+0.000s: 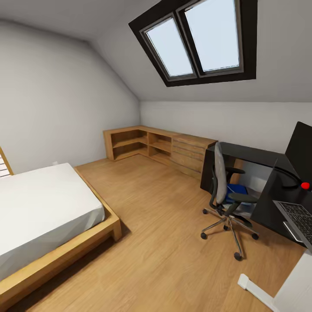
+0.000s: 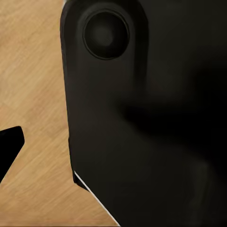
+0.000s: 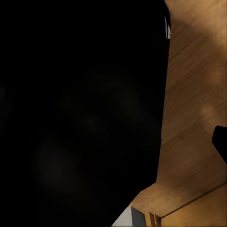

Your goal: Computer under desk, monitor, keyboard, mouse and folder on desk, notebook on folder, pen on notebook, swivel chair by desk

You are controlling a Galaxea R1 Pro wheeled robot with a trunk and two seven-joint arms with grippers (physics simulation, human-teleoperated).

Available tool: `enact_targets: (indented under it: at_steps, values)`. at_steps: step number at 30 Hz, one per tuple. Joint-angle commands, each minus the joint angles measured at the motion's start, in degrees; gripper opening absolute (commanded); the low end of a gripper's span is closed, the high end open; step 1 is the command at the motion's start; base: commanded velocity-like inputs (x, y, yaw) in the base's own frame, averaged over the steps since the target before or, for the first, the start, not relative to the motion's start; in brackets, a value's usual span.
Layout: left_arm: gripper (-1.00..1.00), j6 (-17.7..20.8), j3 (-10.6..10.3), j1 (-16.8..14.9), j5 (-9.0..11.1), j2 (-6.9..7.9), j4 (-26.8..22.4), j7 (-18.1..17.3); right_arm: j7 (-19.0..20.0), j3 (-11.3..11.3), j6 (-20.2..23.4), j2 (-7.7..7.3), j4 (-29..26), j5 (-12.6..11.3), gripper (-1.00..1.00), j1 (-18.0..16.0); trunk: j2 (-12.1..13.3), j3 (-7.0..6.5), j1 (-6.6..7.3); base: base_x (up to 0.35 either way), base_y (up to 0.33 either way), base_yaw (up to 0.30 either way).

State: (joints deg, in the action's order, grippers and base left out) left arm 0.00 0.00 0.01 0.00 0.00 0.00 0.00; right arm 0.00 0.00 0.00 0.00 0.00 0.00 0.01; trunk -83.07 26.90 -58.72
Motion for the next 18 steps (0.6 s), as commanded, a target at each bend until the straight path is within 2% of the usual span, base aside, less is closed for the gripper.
enact_targets:
  at_steps: [1,6,18]
  values:
    - [1.00,0.0,0.0,0.0,0.0,0.00,0.0,0.0,0.0,0.0,0.0,0.00,0.0,0.0,1.00,0.0,0.0,0.03,0.00,0.000,0.000,0.000]
    - [1.00,-0.1,-0.1,-0.2,0.0,-1.54,-1.1,0.0,0.3,0.0,-1.6,1.25,0.2,0.7,1.00,-0.1,1.6,-0.69,0.87,0.000,0.000,0.000]
    - [1.00,-0.1,0.1,-0.2,0.1,-0.88,-1.3,0.1,0.2,0.1,-5.5,1.15,0.2,0.6,1.00,-0.1,6.4,-2.85,3.51,0.000,0.000,0.000]
